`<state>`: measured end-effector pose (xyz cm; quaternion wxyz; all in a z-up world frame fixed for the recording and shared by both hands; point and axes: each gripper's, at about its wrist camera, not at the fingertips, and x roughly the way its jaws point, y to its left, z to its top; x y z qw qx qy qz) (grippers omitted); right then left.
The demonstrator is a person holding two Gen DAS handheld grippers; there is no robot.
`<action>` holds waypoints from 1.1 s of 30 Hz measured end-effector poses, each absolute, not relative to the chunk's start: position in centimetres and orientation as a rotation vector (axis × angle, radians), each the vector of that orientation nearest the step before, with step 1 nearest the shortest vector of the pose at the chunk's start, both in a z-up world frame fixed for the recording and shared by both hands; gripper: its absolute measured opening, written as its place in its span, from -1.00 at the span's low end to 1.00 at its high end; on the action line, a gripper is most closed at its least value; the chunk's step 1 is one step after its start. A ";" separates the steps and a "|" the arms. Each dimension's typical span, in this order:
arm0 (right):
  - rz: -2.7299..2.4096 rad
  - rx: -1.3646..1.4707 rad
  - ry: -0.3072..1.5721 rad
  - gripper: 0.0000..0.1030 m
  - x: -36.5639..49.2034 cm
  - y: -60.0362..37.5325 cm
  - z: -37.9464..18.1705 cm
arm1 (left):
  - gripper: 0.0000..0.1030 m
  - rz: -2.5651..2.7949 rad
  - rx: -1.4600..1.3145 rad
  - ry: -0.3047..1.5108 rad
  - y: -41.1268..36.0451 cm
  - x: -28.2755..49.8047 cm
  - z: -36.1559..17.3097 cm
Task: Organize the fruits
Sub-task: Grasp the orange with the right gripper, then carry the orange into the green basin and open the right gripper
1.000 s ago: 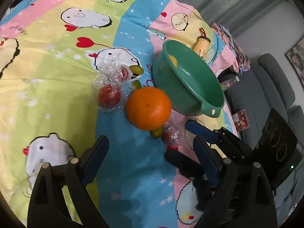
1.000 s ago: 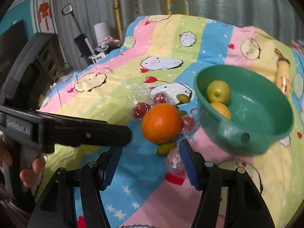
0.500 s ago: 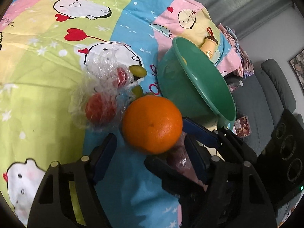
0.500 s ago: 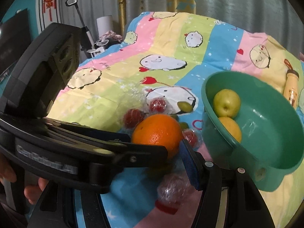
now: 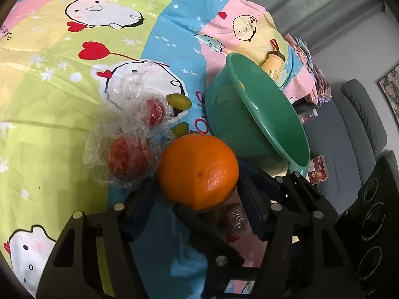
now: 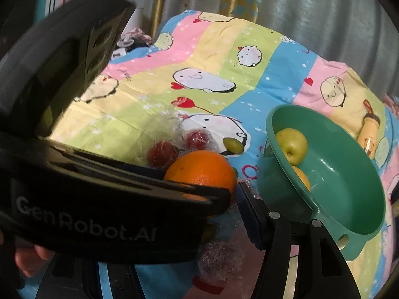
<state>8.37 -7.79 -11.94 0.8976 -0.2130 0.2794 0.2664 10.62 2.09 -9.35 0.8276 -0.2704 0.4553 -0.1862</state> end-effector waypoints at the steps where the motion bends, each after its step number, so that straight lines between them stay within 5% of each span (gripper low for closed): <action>1: 0.549 -0.441 0.579 0.21 8.4 -7.8 -12.0 | 0.27 -0.395 -0.565 0.964 2.0 10.6 -9.3; 33: 0.652 -0.277 0.402 0.08 -0.6 -9.2 -5.5 | 0.25 -0.331 -0.394 0.843 1.9 1.9 -1.9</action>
